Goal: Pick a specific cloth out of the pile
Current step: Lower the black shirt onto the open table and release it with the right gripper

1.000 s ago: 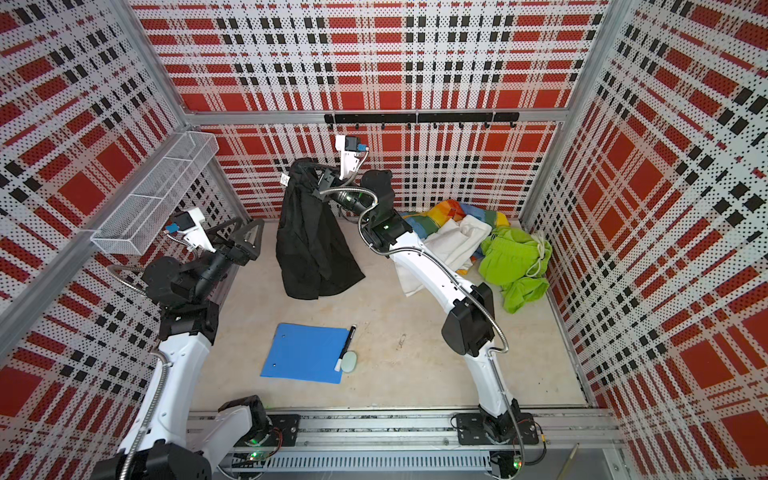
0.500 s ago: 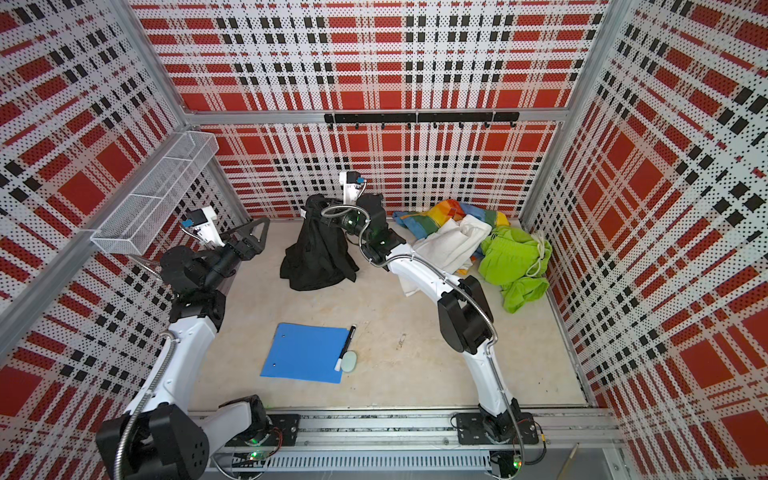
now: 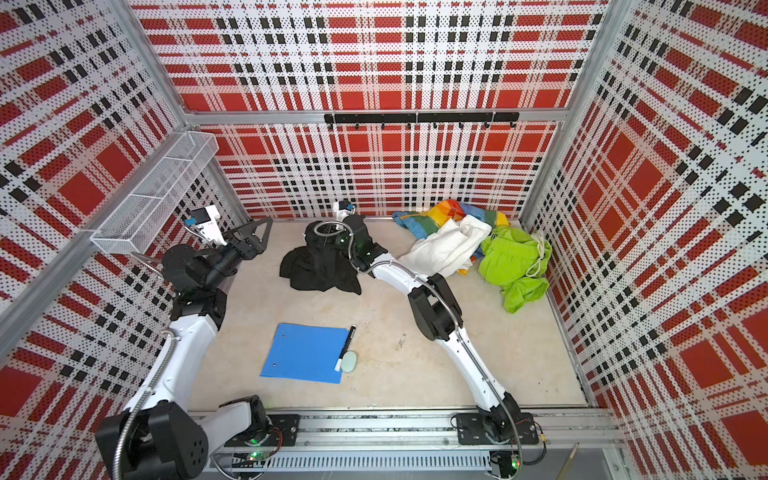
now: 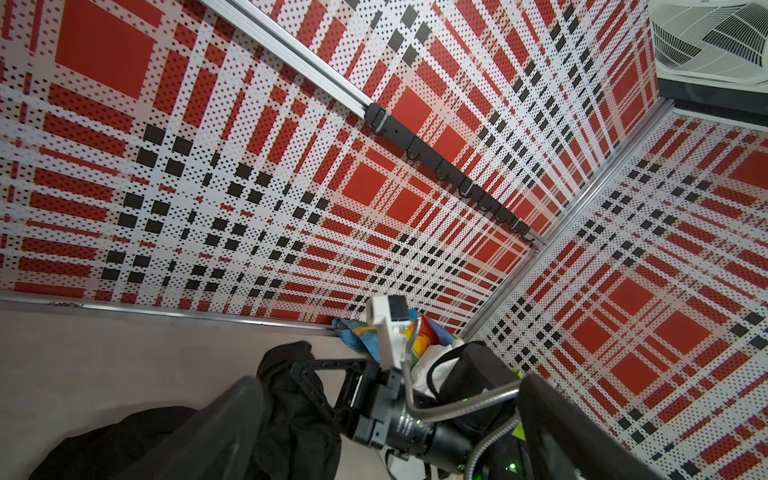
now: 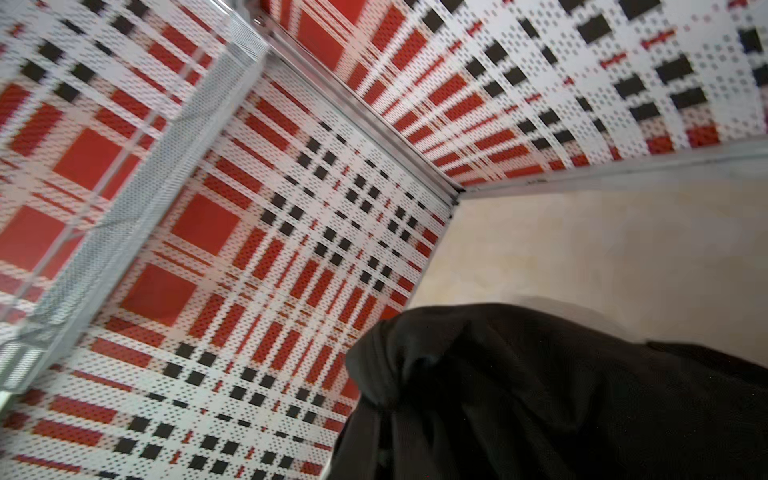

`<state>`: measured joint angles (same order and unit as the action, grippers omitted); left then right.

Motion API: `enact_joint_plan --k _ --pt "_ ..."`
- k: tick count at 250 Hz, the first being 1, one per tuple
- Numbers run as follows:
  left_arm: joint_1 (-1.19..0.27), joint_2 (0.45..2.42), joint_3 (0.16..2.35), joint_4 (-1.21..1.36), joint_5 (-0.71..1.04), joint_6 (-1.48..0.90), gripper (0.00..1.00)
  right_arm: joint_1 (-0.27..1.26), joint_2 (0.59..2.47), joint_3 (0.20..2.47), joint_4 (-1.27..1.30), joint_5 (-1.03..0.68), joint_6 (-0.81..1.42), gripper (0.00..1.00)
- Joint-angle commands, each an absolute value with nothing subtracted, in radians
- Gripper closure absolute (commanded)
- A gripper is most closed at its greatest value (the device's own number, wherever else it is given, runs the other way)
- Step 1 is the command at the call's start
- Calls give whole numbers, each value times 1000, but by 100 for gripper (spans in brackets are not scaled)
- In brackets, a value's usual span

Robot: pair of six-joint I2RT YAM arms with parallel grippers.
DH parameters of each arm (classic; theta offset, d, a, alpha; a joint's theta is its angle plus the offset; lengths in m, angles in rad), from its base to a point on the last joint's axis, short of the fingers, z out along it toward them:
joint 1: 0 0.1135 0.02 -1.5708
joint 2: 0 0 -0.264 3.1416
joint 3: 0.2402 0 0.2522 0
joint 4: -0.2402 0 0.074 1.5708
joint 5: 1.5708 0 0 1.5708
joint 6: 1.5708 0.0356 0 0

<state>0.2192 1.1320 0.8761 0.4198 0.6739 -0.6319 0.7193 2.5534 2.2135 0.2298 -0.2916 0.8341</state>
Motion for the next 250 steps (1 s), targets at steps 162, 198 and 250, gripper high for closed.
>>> enact_joint_plan --k 162,198,250 --pt "101 1215 969 287 593 -500 2 752 2216 1900 40 -127 558 35" --pt "19 1279 1030 108 446 -408 2 745 1988 1648 54 -49 486 23" --pt "-124 1486 1122 -67 235 -363 1 722 1655 1297 54 43 400 7"
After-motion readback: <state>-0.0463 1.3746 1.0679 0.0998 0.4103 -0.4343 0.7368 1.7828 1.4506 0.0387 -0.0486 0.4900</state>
